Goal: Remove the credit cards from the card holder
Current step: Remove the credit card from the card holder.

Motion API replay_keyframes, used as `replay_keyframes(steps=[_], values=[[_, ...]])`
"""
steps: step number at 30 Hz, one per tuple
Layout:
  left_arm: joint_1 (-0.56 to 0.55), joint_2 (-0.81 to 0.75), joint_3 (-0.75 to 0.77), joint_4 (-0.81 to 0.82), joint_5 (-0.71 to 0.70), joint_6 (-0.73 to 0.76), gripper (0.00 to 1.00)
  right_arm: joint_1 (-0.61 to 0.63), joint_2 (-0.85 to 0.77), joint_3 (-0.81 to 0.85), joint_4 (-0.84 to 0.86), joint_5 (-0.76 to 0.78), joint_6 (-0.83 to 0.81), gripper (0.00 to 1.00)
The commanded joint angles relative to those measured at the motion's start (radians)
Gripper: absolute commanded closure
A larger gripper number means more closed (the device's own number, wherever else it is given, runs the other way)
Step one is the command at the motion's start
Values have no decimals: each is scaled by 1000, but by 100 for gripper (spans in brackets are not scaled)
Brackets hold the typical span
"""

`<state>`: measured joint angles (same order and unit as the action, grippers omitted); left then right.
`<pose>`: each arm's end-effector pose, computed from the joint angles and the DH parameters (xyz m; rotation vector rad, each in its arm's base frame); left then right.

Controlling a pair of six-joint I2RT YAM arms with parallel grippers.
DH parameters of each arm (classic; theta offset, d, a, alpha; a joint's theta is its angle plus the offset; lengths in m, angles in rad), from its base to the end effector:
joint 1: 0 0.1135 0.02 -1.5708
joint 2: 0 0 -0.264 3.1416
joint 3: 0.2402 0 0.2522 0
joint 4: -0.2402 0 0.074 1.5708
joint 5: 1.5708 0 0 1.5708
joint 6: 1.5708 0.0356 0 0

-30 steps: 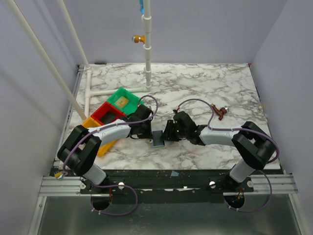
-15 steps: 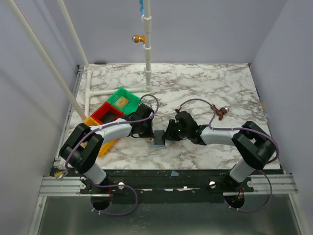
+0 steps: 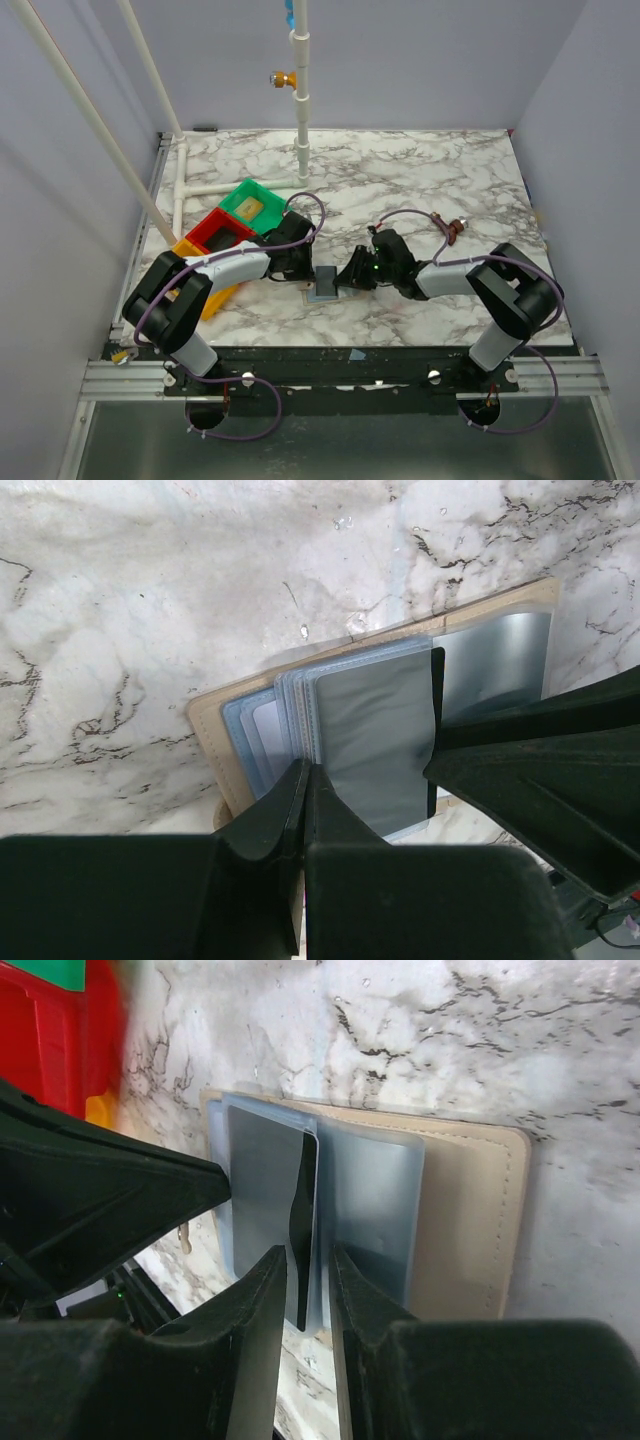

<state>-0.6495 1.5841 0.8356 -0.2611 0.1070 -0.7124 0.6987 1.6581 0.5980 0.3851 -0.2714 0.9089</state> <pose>0.2382 -0.1857 0.1621 -0.0434 2.7076 -0.6039 0.2233 0.2000 0.1244 0.0985 2.4865 1.0943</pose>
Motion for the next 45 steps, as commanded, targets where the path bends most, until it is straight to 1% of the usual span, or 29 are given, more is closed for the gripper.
replay_keyframes(steps=[1, 7, 16, 18, 19, 23, 25, 31, 35, 39, 42, 45], values=[[-6, 62, -24, -14, -20, -2, 100, -3, 50, -21, 82, -68, 46, 74], [-6, 68, -27, -13, -18, -7, 100, -16, 30, -50, 85, -27, 61, 85], [-4, 80, -26, -13, -9, -15, 100, -39, -4, -78, 69, -6, 54, 92], [-4, 79, -26, -14, -8, -15, 100, -39, 3, -76, 75, -20, 52, 92], [-3, 79, -24, -14, -7, -15, 100, -39, 5, -75, 82, -30, 51, 90], [-4, 82, -20, -16, -6, -12, 100, -41, 12, -73, 103, -47, 62, 72], [-3, 84, -18, -18, -6, -11, 100, -44, 11, -78, 115, -49, 70, 68], [-3, 84, -18, -17, -4, -10, 100, -56, 52, -76, 156, -81, 92, 70], [-3, 86, -23, -14, -3, -10, 100, -57, 83, -75, 185, -93, 107, 73], [-4, 90, -21, -12, -1, -10, 100, -58, 96, -76, 195, -99, 111, 74], [-3, 94, -20, -8, 0, -11, 100, -59, 99, -82, 211, -107, 120, 77], [-3, 95, -19, -8, 3, -12, 100, -59, 113, -85, 235, -122, 135, 78]])
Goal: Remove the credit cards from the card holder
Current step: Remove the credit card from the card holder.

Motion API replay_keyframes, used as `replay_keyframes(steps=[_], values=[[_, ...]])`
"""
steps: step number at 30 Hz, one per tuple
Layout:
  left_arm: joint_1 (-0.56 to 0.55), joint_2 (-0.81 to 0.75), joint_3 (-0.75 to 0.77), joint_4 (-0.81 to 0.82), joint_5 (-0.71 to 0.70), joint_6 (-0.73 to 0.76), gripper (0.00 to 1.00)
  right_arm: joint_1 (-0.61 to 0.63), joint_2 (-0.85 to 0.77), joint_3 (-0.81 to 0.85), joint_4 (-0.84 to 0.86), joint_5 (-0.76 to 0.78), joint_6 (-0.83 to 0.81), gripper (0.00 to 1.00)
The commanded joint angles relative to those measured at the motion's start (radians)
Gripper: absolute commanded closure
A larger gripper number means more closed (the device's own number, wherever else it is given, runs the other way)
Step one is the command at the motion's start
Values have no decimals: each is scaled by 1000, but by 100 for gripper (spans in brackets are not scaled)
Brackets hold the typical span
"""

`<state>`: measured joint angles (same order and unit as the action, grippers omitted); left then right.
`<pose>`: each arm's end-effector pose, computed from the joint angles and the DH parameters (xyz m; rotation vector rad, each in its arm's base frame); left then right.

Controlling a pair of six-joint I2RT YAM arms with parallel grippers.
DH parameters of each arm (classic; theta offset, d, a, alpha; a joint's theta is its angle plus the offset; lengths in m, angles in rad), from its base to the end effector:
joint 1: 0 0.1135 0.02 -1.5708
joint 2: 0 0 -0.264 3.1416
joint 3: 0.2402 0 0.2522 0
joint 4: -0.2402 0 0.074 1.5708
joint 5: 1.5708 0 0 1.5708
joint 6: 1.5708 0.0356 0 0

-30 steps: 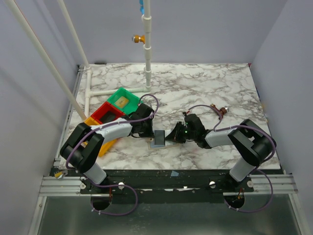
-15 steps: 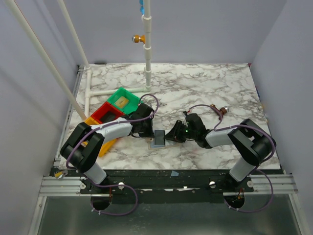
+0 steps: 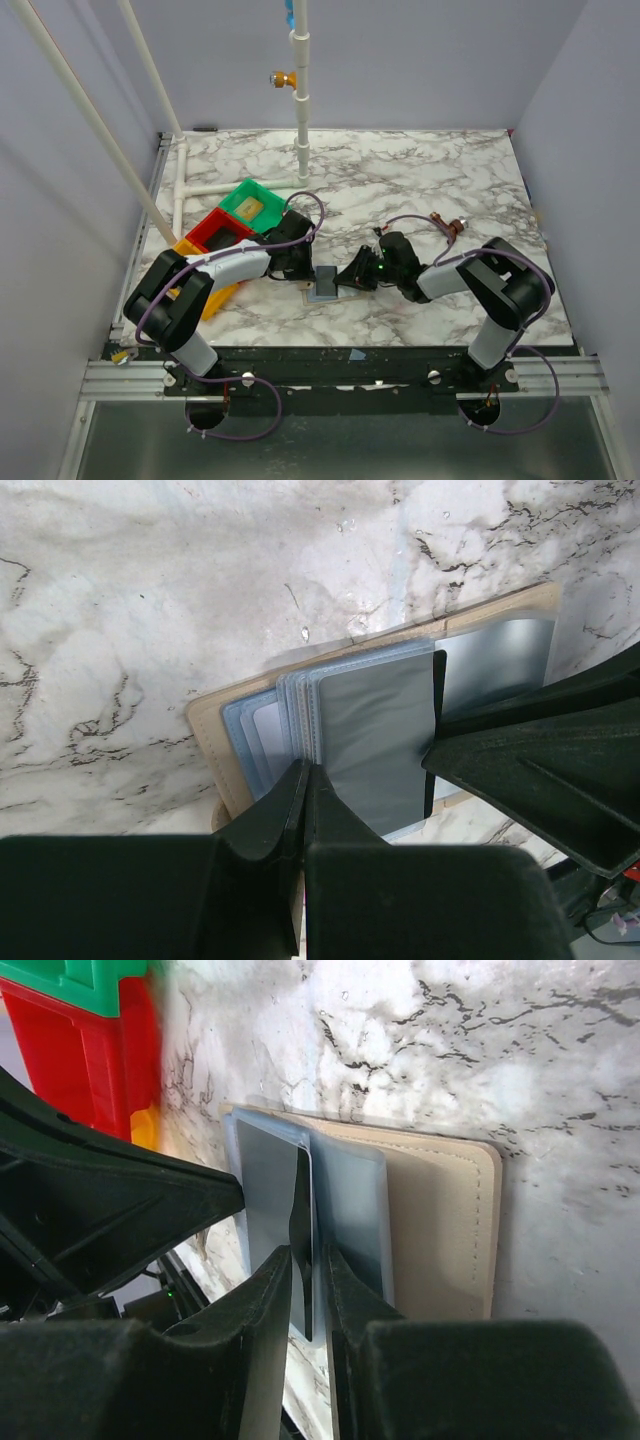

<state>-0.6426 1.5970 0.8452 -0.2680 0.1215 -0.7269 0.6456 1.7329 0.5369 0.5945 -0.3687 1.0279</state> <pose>0.2408 -0.1857 0.1608 -0.0680 2.7236 -0.6154 0.2291 0.1886 0.1074 0.2293 2.4505 1.2635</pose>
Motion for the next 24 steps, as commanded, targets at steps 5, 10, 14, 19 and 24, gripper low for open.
replay_keyframes(steps=[5, 10, 14, 19, 24], values=[[-9, 85, -34, 1, -12, 3, 100, -8, 49, -34, 65, -41, 35, 81], [-11, 86, -38, 6, -10, 1, 100, -15, 41, -49, 70, -34, 39, 96], [-11, 90, -35, 5, -9, -2, 100, -20, 28, -62, 70, -22, 37, 99], [-9, 90, -37, 1, -13, -2, 100, -28, 21, -75, 70, -10, 36, 99], [-3, 94, -38, -4, -18, 1, 100, -33, 5, -81, 67, -2, 21, 99]])
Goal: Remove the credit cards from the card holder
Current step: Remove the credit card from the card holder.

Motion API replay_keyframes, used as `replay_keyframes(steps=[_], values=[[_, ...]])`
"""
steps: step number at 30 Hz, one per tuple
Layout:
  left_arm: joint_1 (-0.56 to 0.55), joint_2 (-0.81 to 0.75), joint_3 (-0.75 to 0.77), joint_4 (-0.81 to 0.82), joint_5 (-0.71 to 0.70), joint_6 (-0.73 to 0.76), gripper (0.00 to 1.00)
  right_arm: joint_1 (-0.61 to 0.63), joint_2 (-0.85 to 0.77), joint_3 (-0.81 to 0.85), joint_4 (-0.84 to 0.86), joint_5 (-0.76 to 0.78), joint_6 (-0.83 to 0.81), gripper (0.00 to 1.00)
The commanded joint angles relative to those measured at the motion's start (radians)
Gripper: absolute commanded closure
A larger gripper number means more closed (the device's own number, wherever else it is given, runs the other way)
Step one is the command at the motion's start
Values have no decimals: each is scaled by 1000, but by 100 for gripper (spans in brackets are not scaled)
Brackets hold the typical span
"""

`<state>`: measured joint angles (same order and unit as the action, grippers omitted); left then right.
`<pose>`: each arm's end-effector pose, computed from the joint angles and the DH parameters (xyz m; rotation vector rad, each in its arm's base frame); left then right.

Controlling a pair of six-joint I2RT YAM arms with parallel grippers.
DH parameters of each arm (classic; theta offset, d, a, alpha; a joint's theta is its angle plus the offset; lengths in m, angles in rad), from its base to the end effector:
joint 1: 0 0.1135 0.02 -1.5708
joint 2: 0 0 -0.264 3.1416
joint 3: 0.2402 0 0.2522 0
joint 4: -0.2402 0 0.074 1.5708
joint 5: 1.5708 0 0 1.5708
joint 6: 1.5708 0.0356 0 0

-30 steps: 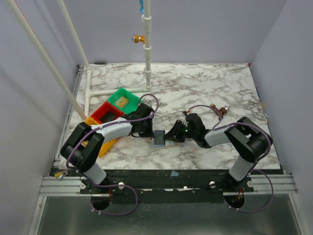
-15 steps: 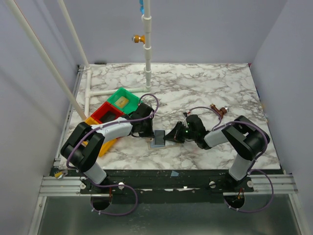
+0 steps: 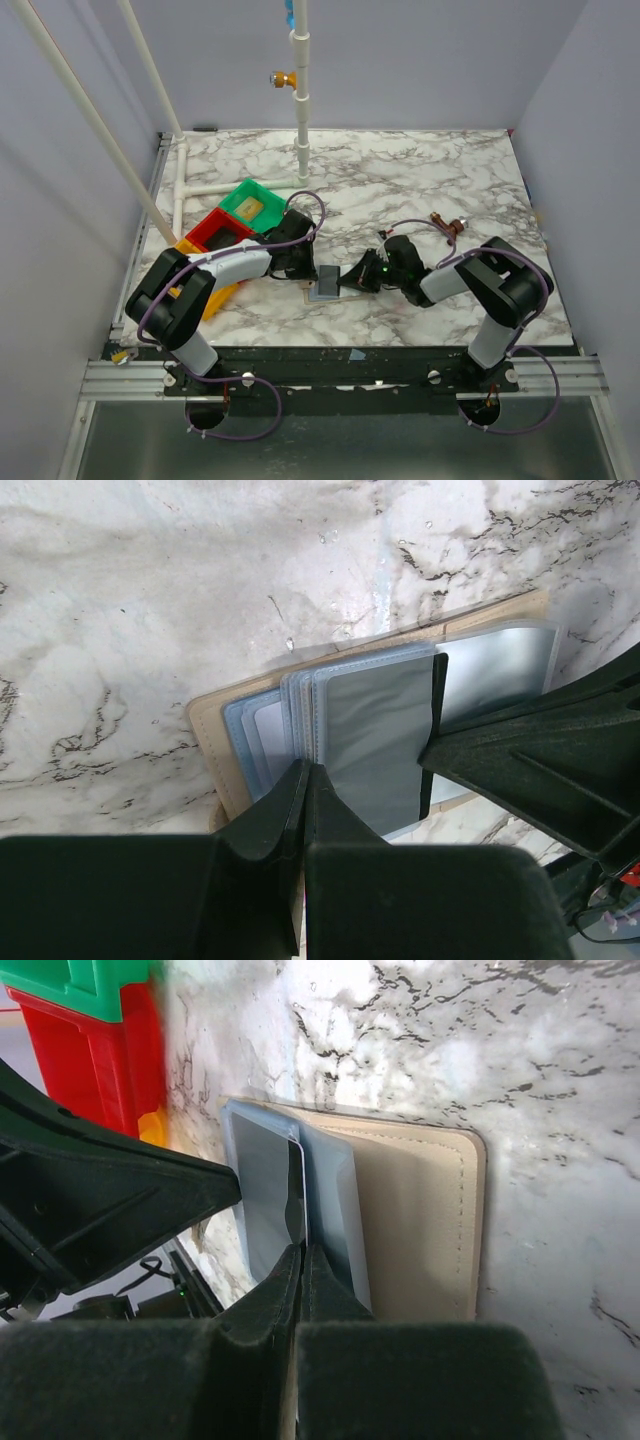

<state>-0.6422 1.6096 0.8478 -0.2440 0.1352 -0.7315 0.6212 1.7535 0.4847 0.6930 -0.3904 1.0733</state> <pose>0.2433 -0.1880 0.1593 -0.0679 2.7163 -0.6422 0.2261 0.1785 0.0989 0.2908 2.4298 1.3088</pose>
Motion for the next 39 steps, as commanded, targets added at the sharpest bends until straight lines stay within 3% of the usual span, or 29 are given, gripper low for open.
replay_keyframes(steps=[1, 39], values=[[-3, 81, -41, -29, -34, 8, 100, -8, -21, -28, -42, 27, -29, 99], [2, 58, -24, -53, -40, 18, 100, -40, -266, -17, -337, 142, -158, 99]])
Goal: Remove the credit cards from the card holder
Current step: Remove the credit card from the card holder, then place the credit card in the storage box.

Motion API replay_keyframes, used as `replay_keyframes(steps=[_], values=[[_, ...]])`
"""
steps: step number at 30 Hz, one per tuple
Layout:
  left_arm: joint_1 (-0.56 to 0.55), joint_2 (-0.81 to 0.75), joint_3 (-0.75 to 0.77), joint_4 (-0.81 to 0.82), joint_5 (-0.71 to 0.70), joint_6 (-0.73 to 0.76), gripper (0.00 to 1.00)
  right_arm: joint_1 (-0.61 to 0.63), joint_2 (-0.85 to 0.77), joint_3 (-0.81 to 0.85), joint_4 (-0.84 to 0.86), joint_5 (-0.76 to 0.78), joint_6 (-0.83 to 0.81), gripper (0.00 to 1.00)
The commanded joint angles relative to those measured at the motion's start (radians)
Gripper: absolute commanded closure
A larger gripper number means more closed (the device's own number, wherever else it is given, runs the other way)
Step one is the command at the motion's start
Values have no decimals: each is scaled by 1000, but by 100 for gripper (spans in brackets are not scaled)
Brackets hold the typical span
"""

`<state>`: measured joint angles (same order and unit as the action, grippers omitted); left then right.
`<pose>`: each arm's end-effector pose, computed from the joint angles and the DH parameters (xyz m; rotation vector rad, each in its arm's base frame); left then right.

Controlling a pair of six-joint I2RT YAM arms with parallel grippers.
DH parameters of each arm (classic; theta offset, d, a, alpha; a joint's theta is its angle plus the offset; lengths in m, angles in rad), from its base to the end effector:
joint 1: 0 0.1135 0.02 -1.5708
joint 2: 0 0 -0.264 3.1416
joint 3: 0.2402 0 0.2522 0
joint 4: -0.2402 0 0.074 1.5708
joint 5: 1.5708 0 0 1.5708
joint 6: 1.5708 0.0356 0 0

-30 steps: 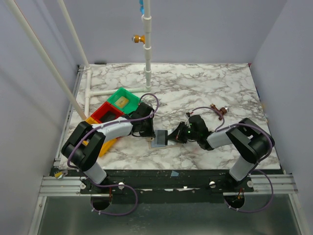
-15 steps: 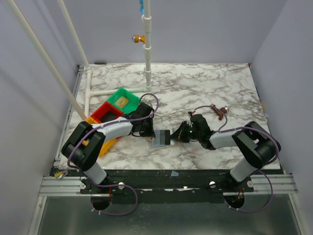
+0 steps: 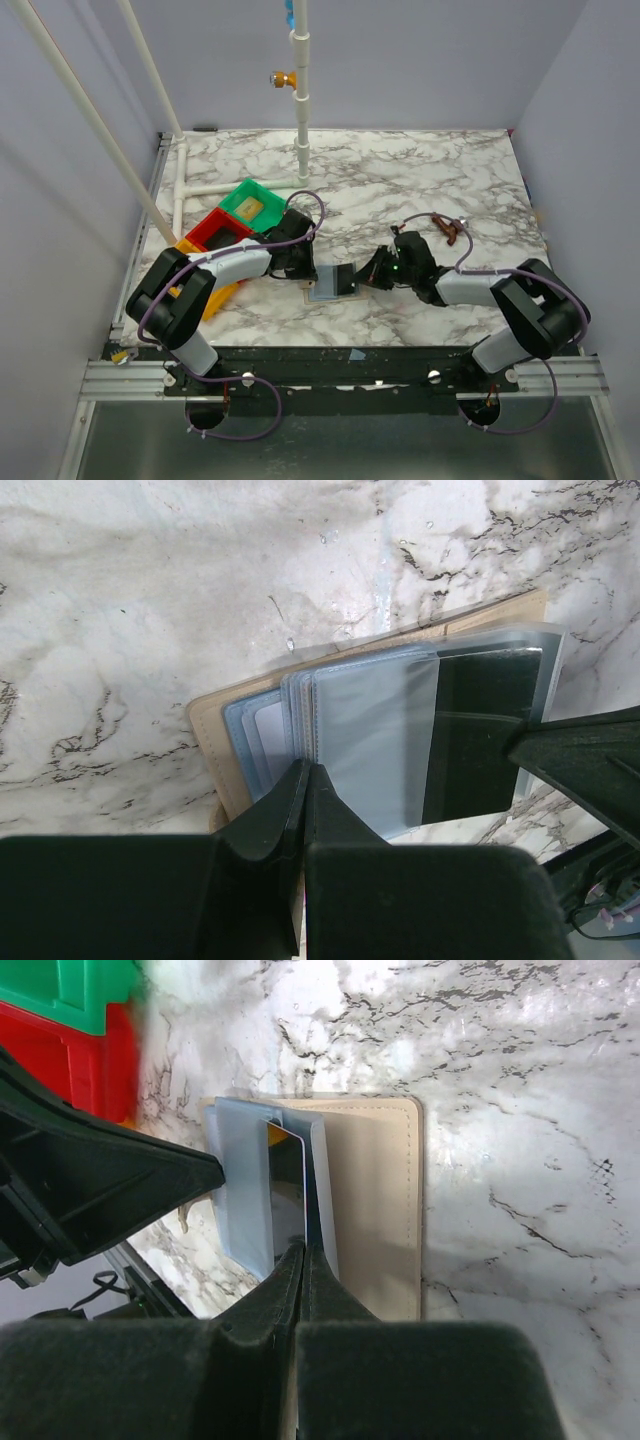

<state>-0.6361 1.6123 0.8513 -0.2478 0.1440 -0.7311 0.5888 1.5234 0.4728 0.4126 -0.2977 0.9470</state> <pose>0.2447 -0.1870 0.1594 -0.0726 2.7212 -0.6483 0.2172 0.1576 0.1301 0.2527 2.4267 1.1132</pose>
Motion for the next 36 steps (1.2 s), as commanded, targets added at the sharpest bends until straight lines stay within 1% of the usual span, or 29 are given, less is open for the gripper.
replay_keyframes(steps=[1, 10, 21, 25, 31, 36], values=[[-5, 53, -25, -49, -49, 19, 100, -7, -44, -5, -58, 50, -32, 99], [-5, 12, 6, -73, -46, 30, 100, -7, -100, 19, -129, 76, -45, 99], [-5, -55, 61, -116, -27, 36, 100, -8, -146, 57, -172, 69, -45, 99], [-4, -85, 77, -121, -5, 35, 93, -8, -161, 75, -178, 49, -37, 99], [2, -149, 104, -138, 33, 40, 73, -19, -189, 108, -185, 15, -21, 99], [49, -225, 70, -75, 160, 37, 61, -37, -213, 142, -184, -39, 0, 99]])
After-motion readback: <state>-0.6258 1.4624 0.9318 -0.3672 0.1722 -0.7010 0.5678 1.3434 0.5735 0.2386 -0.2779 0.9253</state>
